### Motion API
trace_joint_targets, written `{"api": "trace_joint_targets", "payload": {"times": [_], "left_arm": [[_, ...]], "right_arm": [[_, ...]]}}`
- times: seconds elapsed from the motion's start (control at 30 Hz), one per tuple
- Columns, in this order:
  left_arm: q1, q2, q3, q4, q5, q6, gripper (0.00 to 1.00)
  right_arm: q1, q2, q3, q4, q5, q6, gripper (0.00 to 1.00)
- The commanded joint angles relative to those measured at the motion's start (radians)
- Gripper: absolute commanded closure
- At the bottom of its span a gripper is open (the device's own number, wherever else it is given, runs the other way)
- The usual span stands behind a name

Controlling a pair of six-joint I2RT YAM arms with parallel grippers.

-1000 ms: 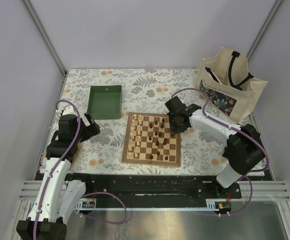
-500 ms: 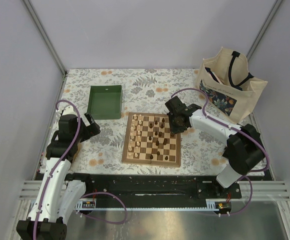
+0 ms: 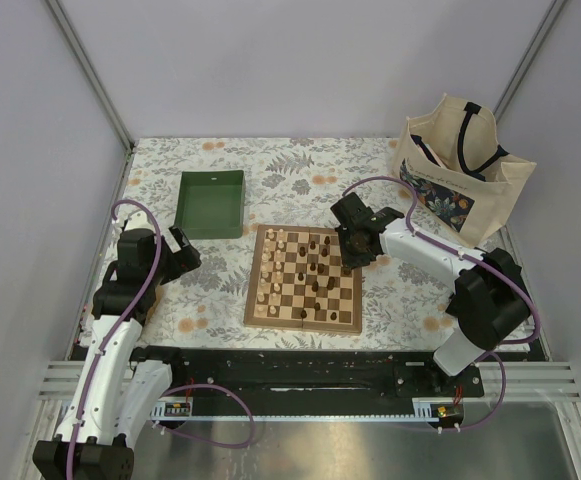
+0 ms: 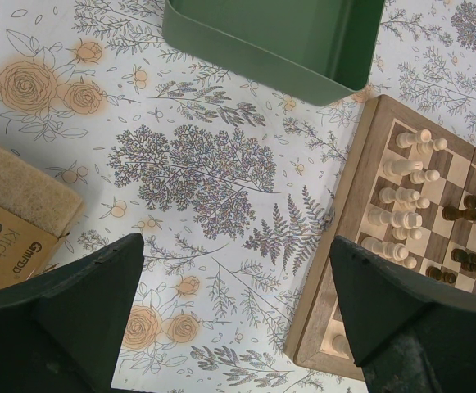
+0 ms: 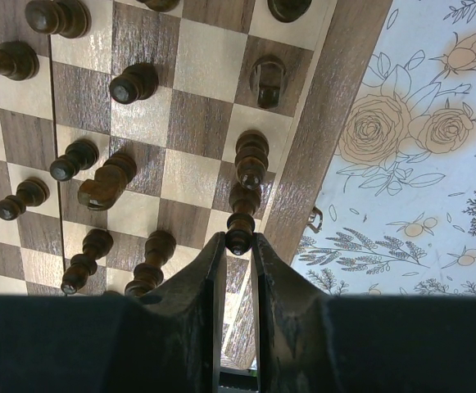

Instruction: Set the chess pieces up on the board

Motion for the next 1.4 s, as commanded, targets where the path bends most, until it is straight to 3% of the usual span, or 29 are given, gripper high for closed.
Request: {"api": "trace_joint_targets", "payload": {"times": [0.0, 0.4, 0.67, 1.0, 1.37], "left_arm": [[0.005, 0.003, 0.019, 0.05, 0.018, 0.006, 0.01], [0.005, 0.005, 0.019, 0.048, 0.015, 0.006, 0.01], [0.005, 0.006, 0.019, 0.05, 0.02, 0.006, 0.01], [0.005, 0.006, 0.017, 0.05, 0.02, 0.006, 0.01], [0.005, 0.005, 0.017, 0.05, 0.021, 0.006, 0.01]], "right_arm": [[-0.007, -0.012, 0.041, 0.001, -0.001, -0.014, 0.78], [-0.007, -0.005, 0.042, 0.013, -0.01, -0.01, 0.74], [-0.007, -0.025, 0.036, 0.012, -0.009, -0.014, 0.59], [-0.009, -0.162, 0.064, -0.025, 0.016, -0.024, 0.51], [0.04, -0.197, 0.021, 0.012, -0.137, 0.042, 0.45]]}}
